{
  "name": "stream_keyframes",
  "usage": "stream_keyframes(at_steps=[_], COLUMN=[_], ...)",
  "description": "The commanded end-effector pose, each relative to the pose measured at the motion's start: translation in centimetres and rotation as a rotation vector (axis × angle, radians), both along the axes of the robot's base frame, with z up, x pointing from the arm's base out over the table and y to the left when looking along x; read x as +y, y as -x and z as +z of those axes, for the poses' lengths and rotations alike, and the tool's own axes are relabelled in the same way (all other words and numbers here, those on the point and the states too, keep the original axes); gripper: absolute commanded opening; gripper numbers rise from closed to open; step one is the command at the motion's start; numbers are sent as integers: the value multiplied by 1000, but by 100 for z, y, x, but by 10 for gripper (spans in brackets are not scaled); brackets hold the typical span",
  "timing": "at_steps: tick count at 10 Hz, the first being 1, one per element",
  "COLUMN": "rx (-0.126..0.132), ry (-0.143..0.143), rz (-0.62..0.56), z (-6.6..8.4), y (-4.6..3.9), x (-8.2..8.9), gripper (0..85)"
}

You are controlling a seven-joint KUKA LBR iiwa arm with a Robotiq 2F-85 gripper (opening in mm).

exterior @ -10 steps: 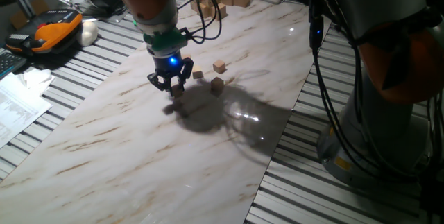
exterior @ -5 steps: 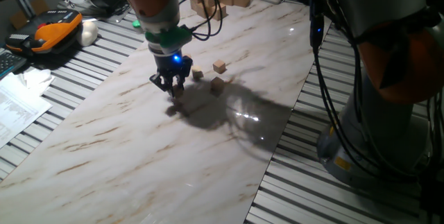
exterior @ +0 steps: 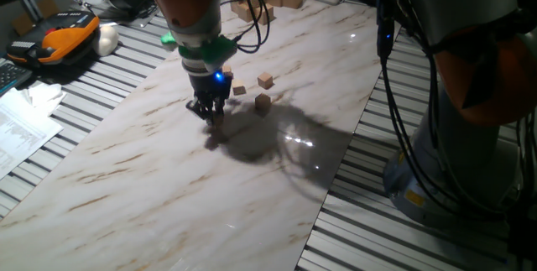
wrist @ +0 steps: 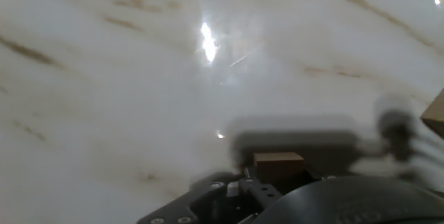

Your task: Stack the blocks into a pyramid shape

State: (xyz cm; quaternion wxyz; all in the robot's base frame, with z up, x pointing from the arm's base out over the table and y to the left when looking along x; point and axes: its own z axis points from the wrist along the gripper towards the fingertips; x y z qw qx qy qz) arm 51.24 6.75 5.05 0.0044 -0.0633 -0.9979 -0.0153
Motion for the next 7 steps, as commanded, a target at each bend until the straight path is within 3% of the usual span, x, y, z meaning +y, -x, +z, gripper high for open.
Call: stream_keyframes(at_steps=[1, 3, 4, 5, 7], rx=[-7, -9, -29, -30, -10], ry=[1, 15, 28, 20, 17], rz=[37, 70, 96, 110, 135], z=[1, -1, -42, -77, -61], y=[56, 163, 216, 243, 265], x=[39, 79, 84, 64, -7], gripper=[0, 0, 0, 0, 0])
